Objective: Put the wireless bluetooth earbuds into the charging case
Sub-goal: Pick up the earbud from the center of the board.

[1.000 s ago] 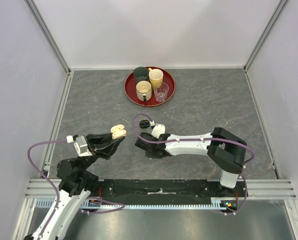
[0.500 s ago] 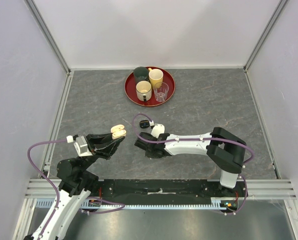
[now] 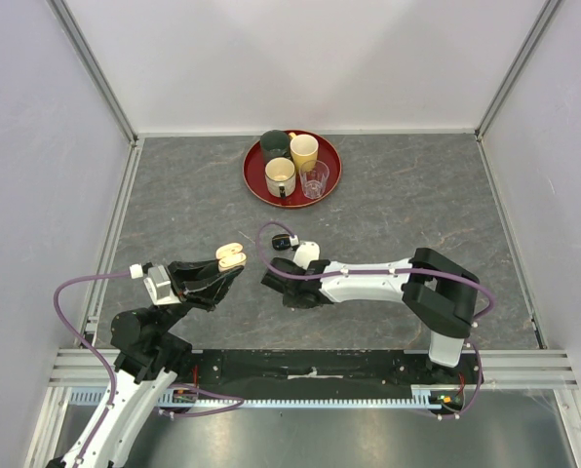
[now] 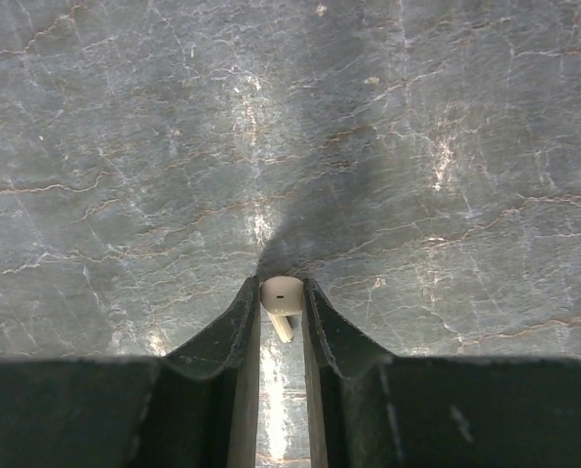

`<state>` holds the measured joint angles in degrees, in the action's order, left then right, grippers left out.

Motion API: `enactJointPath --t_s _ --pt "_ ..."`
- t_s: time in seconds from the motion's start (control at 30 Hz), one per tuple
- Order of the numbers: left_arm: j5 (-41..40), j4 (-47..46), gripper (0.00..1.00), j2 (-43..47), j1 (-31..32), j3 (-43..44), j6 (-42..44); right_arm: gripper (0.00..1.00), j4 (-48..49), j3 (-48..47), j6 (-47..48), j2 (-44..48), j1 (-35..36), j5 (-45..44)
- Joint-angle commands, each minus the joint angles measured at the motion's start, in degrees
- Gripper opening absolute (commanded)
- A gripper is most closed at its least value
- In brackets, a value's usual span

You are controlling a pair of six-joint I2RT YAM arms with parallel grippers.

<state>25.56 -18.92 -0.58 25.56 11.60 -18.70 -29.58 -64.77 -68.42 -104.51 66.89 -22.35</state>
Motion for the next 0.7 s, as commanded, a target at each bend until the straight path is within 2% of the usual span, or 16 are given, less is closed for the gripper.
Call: enactJointPath --t_s 0.0,0.07,0.3,0.4,0.53,0.67 --pt "-1.30 -0.86 0.02 1.72 -0.25 -0.35 1.30 0.06 1.19 0.43 2.24 4.57 -0.10 -3.74" --pt "-1.48 -0.86 0.02 1.72 -0.25 -0.35 1.38 0.02 3.73 2.71 2.33 8.61 -0.10 -7.26" --pt "-2.18 -1.82 0.02 0.93 -0.25 -0.61 1.56 0.00 10.93 8.07 3.90 20.12 0.25 -16.05" --pt "-2.27 -3.49 0.02 -1.17 -0.25 -0.78 1.21 0.00 21.12 13.34 8.21 27.41 0.96 -18.43" --pt "-1.92 -5.86 0.02 -3.55 -0.25 -0.78 0.68 0.00 39.28 21.60 13.30 38.91 2.62 -21.59" --pt "-1.57 -8.94 0.02 -5.83 -0.25 -1.05 0.07 0.00 49.43 24.16 24.35 44.12 4.38 -23.80"
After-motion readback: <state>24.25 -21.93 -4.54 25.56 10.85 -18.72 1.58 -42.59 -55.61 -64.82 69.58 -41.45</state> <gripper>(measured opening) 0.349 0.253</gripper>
